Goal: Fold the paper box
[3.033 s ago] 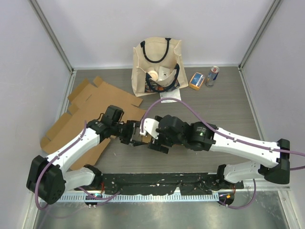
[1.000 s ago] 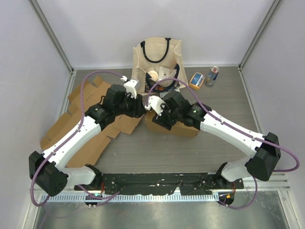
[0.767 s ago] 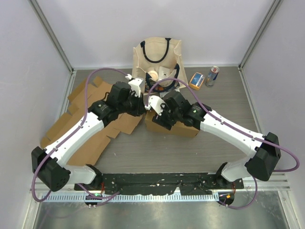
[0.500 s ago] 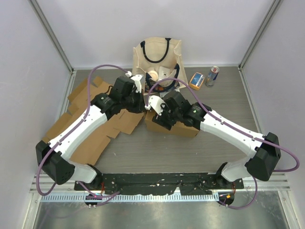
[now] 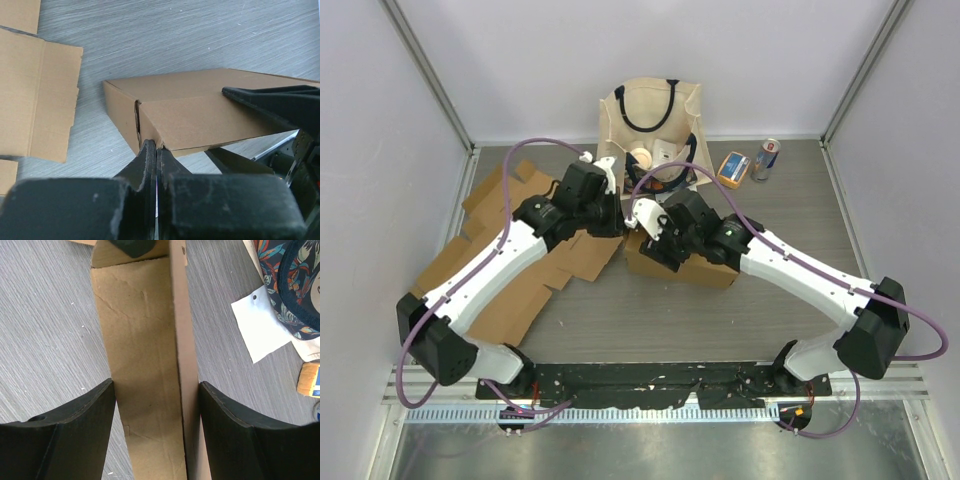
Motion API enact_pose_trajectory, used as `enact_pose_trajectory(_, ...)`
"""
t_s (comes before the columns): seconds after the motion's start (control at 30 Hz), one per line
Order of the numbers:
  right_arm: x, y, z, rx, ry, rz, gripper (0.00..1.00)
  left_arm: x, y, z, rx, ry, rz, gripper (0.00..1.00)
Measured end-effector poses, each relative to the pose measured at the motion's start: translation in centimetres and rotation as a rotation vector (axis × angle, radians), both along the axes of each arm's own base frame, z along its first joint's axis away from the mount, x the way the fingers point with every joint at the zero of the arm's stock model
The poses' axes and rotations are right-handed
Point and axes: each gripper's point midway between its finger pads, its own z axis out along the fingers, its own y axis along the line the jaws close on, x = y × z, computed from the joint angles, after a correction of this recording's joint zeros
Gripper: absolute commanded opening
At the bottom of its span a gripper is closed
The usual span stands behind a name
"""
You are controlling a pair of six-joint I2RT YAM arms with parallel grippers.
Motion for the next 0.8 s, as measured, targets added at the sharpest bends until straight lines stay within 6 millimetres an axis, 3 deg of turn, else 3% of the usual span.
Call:
enact_pose_trajectory(0.2, 0.4, 0.4, 0.4, 0.127, 0.079, -0.169, 0.89, -0.2, 0.5, -1.2, -0.012, -0.076, 0.042, 0.0)
enact_pose_trajectory(0.33, -0.2, -0.1, 1.7, 0.272, 0.193, -0.37, 0.91, 0.4, 0.4, -1.4, -0.005, -0.097, 0.062, 0.0)
enact_pose_trajectory(0.4, -0.9, -2.0, 3.0, 0.31, 0.254, -0.519, 0.91, 1.0, 0.4, -1.4, 0.009, -0.098, 0.073, 0.0)
enact_pose_trajectory(0.5, -1.9, -5.6, 6.7, 0.403, 0.259, -0.71, 0.85, 1.8, 0.1, -1.6, 0.025, -0.098, 0.087, 0.0)
enact_pose_trajectory(0.6, -4.9, -10.2, 10.1, 0.524, 0.242, -0.853, 0.81, 1.9, 0.3, -1.7, 0.037, -0.093, 0.095, 0.0)
enact_pose_trajectory(0.7, -7.7, -13.9, 10.5, 0.554, 0.229, -0.94, 0.76, 1.9, 0.3, -1.7, 0.046, -0.084, 0.094, 0.0)
enact_pose_trajectory(0.8, -7.9, -16.9, 9.4, 0.457, 0.161, -1.047, 0.74, 2.0, 0.1, -1.7, 0.051, -0.079, 0.088, 0.0)
